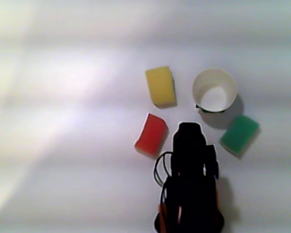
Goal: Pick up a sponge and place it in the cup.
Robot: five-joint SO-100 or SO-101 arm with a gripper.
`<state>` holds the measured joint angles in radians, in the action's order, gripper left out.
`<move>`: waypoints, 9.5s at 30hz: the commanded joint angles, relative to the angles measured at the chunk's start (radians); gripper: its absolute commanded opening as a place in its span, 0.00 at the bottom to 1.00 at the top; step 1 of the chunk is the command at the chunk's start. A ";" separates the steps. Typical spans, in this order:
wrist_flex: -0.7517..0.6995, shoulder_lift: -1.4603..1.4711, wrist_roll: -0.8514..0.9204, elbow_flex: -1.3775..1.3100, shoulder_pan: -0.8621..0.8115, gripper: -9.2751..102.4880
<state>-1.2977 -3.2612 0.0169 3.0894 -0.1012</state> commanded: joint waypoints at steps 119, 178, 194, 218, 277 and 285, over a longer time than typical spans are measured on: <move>0.212 1.124 0.845 -0.730 0.505 0.24; 0.190 1.011 0.667 -0.772 0.359 0.08; 0.227 0.747 0.629 -0.888 0.048 0.08; 0.311 0.877 0.824 -0.850 -0.244 0.14; 0.307 -0.002 0.120 -0.336 -0.021 0.08; 0.405 -0.002 0.121 -0.164 -0.023 0.08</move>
<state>-0.9265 -3.2505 0.1227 2.8962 -0.1243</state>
